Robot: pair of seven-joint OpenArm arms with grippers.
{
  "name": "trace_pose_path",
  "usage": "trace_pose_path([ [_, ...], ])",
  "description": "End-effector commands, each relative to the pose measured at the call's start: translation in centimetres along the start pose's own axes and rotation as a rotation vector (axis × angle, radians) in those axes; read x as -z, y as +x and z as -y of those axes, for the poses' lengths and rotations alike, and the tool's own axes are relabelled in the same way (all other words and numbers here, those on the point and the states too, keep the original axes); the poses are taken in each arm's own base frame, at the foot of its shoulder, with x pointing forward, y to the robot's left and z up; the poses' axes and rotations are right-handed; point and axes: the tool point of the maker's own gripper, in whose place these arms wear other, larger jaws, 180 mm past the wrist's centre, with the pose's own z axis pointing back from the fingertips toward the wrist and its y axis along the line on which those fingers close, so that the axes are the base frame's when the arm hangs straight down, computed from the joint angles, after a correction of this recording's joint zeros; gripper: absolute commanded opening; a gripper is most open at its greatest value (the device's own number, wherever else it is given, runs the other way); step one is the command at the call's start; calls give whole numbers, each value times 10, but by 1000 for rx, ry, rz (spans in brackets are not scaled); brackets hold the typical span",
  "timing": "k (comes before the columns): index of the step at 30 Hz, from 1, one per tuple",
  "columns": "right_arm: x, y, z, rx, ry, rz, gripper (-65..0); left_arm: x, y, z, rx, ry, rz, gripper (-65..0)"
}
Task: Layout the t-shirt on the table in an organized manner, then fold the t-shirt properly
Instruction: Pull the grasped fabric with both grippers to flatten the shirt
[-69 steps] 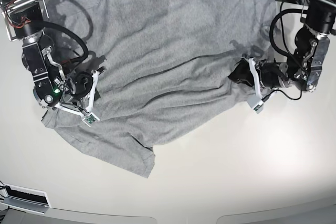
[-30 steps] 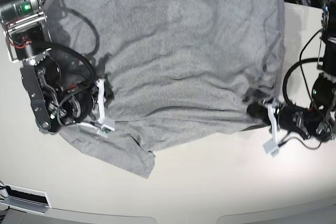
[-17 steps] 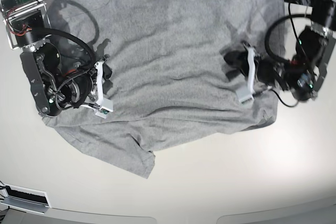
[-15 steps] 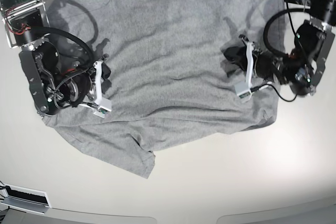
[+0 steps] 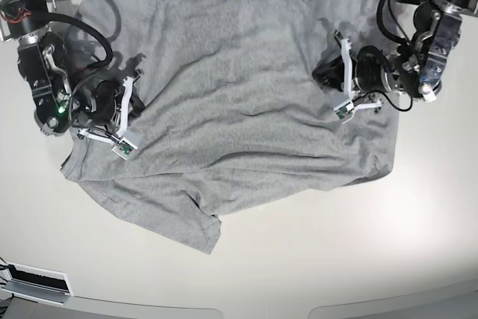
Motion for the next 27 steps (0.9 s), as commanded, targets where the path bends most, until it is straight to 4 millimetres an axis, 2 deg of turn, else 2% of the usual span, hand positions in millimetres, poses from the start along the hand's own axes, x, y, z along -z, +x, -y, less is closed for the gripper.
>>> trace_pose_path([
  [1, 0, -13, 13, -11, -69, -65, -650, -1, -19, -15, 27, 54, -84, -650],
  [3, -1, -6, 21, -12, -109, -37, -650, 5, -24, -26, 21, 82, -77, -650],
  [7, -5, 6, 33, -37, -153, -6, -650, 9, -25, -68, 1, 186, -84, -650],
  [11, -10, 15, 48, 5, -216, 11, -650, -2, -14, -113, -13, 282, -84, -650],
  [14, -15, 23, 59, 31, -255, 27, -650, -14, 3, -137, -5, 321, -66, -650],
  [17, -20, 32, 67, 34, -269, 19, -650, -23, 24, -148, -4, 322, -28, -650],
  [21, -34, 48, 80, 58, -270, -8, -650, -34, 39, -153, -22, 282, -31, -650],
  [27, -56, 82, 72, 68, -84, 98, -650, -57, 63, -155, -102, 248, -12, -650],
])
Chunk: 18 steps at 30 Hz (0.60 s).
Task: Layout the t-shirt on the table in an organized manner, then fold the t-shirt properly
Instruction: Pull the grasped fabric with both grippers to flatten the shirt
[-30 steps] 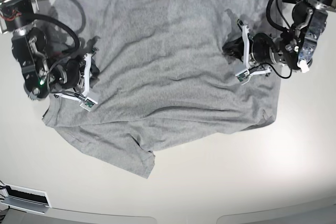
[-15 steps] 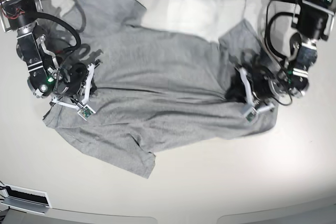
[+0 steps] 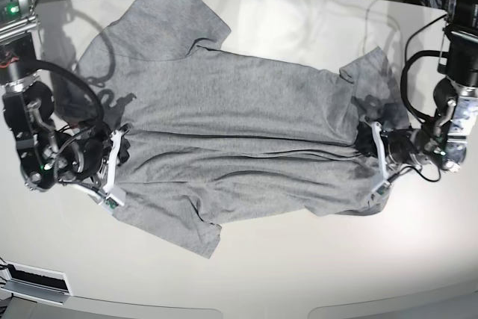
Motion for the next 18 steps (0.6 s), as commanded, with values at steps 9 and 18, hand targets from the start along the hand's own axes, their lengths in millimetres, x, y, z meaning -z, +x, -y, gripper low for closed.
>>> trace_pose_path([
  [9, -47, 11, -14, 4, 136, 214, -650, -61, 31, -7, -141, -112, 151, -650],
  [18, -55, -24, -27, 44, 136, 215, -650, -127, -12, -32, -566, -148, 444, -650],
])
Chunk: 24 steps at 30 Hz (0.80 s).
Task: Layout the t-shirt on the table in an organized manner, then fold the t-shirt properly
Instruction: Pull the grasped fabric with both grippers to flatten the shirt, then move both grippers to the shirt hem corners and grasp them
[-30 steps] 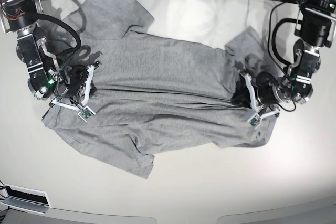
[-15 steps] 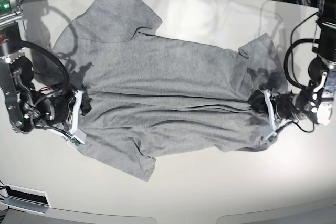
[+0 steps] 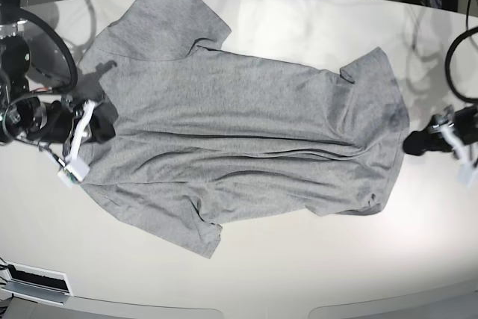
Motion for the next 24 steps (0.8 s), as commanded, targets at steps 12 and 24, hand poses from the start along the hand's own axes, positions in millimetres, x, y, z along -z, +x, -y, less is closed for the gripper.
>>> trace_pose_path([
  [12, 0, -10, -7, 13, 14, -1, -650, -90, -68, -39, -289, 124, 201, -650],
  [24, 11, -2, -24, 34, 54, 34, -650, -39, -150, -15, -371, 96, 23, -279],
])
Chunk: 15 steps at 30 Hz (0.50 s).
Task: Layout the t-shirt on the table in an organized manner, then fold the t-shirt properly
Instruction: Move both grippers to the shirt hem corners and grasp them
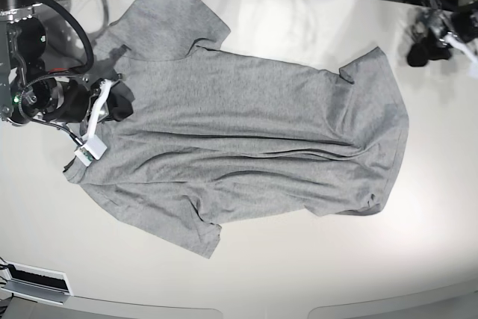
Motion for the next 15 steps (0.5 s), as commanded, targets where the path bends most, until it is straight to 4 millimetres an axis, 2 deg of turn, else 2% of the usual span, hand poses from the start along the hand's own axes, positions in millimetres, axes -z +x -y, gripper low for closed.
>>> trace_pose_path([
  [1, -8, 15, 5, -22, -12, 41, -650, 3, 5, 6, 29, -17, 4, -279],
  [3, -7, 15, 4, -21, -10, 43, -650, 15, -3, 4, 42, 13, -32, -279],
  [7, -6, 13, 3, -20, -8, 31, -650, 31, -4, 3, 41, 43, -2, -279],
  [13, -6, 11, 3, -20, -8, 18, -650, 57, -28, 30, 29, -50, -88, -280],
  [15, -6, 10, 4, -20, -8, 11, -650, 61, -35, 36, 55, -71, -120, -316],
])
